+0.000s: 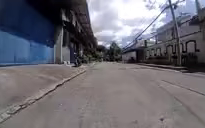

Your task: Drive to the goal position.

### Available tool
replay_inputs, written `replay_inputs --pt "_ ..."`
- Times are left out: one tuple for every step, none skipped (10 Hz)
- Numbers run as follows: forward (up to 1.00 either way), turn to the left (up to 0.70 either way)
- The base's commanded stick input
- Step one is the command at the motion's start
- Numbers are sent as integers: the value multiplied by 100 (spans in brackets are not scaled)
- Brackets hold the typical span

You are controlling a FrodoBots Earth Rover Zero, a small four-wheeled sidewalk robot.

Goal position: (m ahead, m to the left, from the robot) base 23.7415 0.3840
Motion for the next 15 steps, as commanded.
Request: replay_inputs --pt "85 0" --pt "85 0" --pt "85 0" --pt "85 0" --pt "85 0" --pt "85 0" --pt "85 0" --pt "85 0" --pt "85 0" --pt "85 0" --pt "85 0" --pt "85 0" --pt "85 0" --pt "85 0" --pt "85 0"
